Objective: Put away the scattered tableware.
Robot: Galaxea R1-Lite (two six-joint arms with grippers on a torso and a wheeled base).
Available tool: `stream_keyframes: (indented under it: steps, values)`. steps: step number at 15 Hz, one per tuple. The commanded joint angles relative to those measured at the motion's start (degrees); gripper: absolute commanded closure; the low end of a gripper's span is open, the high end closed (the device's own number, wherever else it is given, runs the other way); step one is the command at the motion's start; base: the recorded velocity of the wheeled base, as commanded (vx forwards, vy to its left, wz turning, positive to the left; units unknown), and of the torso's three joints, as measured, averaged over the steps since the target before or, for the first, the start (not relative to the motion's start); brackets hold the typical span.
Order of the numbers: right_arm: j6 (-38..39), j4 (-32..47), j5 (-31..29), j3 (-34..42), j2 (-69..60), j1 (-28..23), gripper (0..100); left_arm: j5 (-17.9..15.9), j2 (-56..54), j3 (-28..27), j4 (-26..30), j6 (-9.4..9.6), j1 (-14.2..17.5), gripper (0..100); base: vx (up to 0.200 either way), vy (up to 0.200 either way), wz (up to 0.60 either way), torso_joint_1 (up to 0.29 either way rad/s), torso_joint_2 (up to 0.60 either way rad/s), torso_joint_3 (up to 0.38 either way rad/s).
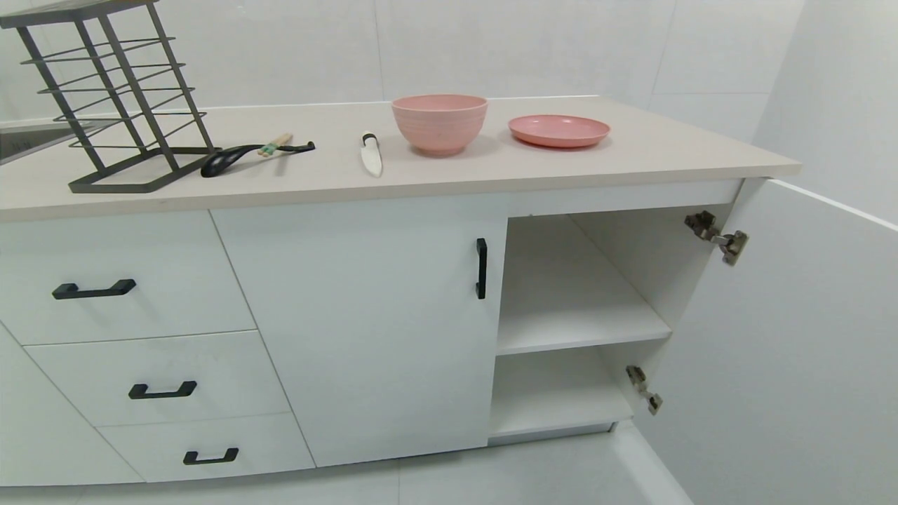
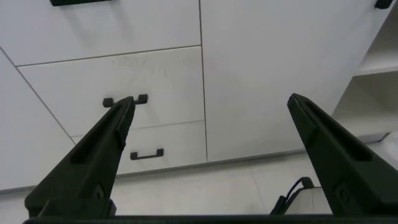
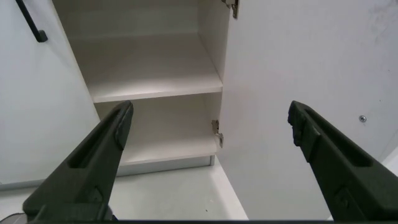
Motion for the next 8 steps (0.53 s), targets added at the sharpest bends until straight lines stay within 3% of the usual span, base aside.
stream_keyframes:
  steps: [1,3,8]
  values:
    - [0.4,0.1,-0.1,0.0,0.2,0.1,0,0.2,0.1,0.0,0.0,-0.31,-0.1,0,0.000,0.000,0.00,0.000,0.00,0.000]
    - [0.5,0.1,-0.1,0.0,0.2,0.1,0,-0.2,-2.7,0.0,0.1,-2.42,-1.4,0,0.000,0.000,0.00,0.000,0.00,0.000]
    - [1.2,0.2,-0.1,0.0,0.2,0.1,0,0.2,-2.7,0.0,0.2,-2.51,-1.4,0,0.000,0.000,0.00,0.000,0.00,0.000]
